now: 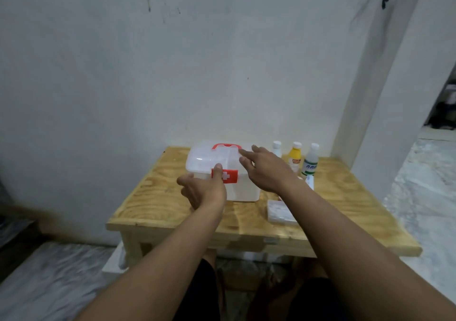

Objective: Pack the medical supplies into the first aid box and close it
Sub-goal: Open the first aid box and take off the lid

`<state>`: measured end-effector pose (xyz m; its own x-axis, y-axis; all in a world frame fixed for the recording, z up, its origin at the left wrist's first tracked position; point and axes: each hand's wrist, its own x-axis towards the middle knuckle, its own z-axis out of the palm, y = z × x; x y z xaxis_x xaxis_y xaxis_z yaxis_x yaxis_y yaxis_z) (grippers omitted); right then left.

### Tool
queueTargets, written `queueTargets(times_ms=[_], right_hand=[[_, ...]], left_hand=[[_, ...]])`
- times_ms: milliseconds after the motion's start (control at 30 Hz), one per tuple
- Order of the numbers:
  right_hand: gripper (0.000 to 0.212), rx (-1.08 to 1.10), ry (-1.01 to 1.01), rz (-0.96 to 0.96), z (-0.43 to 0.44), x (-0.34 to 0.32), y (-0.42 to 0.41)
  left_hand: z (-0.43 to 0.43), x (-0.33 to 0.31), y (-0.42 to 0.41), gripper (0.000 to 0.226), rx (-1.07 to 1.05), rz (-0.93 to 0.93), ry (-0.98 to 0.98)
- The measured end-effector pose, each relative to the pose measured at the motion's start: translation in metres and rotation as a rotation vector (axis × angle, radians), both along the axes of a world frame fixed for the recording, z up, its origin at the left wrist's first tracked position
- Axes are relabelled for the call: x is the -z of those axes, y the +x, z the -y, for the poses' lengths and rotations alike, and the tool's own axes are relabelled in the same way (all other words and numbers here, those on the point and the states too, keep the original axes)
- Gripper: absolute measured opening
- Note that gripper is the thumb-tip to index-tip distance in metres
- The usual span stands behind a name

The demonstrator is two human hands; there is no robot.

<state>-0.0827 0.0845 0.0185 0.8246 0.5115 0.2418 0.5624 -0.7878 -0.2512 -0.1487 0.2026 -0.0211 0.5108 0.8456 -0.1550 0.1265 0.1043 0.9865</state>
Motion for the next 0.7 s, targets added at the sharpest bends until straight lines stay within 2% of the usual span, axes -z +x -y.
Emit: queueTargets(times_ms=[100, 333, 500, 700], right_hand=[[0.05, -0.004, -0.004, 0.02, 0.001, 0.001, 0.002], [0.05, -0.003, -0.021, 0.029, 0.001, 0.001, 0.004], [0.049, -0.011, -0.038, 0.03, 0.002, -0.003, 0.003], [0.05, -0.012, -0.023, 0.015, 0.001, 0.0, 0.005]], left_hand=[[0.006, 0.008, 0.009, 0.059, 0.026, 0.086, -0.238], [0.006, 0.015, 0.014, 0.046, 0.046, 0.242, -0.458], [0.007, 0.011, 0.01, 0.037, 0.058, 0.252, -0.479], [0.003, -0.008, 0.003, 0.028, 0.07, 0.192, -0.357]])
